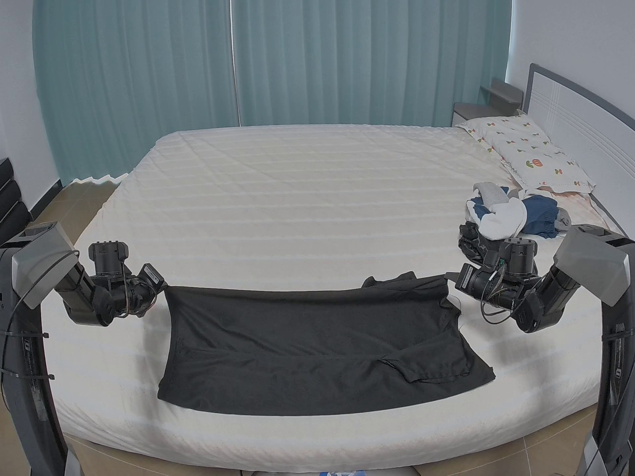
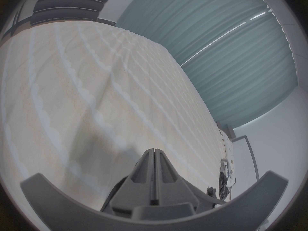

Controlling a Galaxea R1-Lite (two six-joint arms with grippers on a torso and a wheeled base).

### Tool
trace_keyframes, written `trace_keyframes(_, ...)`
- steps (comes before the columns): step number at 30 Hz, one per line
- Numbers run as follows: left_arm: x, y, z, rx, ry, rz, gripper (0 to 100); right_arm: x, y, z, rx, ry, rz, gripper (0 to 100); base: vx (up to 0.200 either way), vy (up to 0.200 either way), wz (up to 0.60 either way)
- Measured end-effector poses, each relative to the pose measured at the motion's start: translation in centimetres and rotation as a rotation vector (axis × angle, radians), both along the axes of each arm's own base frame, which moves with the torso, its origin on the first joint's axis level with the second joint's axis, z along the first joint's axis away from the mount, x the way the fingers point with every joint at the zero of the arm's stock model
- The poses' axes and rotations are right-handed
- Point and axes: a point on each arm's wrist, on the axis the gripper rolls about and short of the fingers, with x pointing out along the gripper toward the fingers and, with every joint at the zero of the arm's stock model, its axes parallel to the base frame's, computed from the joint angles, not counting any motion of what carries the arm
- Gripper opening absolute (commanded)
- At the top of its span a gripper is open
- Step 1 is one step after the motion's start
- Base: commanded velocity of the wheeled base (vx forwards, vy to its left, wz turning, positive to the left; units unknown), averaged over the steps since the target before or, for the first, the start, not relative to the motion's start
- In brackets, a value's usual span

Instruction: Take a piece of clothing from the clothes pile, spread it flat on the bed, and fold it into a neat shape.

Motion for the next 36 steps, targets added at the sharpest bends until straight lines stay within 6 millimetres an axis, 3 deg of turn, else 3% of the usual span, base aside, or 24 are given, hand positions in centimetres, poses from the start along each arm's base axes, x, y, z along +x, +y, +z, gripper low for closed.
trace_keyframes(20,-3.1,0.0,0.5,0.050,0.009,-0.197,0,-3.4,-1.2,0.8,0.013,0.053,0.037,0,0.000,0.000,0.00)
trace_keyframes(36,-5.3,0.8,-0.3,0.176,0.019,-0.334,0,-6.4,-2.3,-0.6,0.016,0.112,0.099,0,0.000,0.000,0.00)
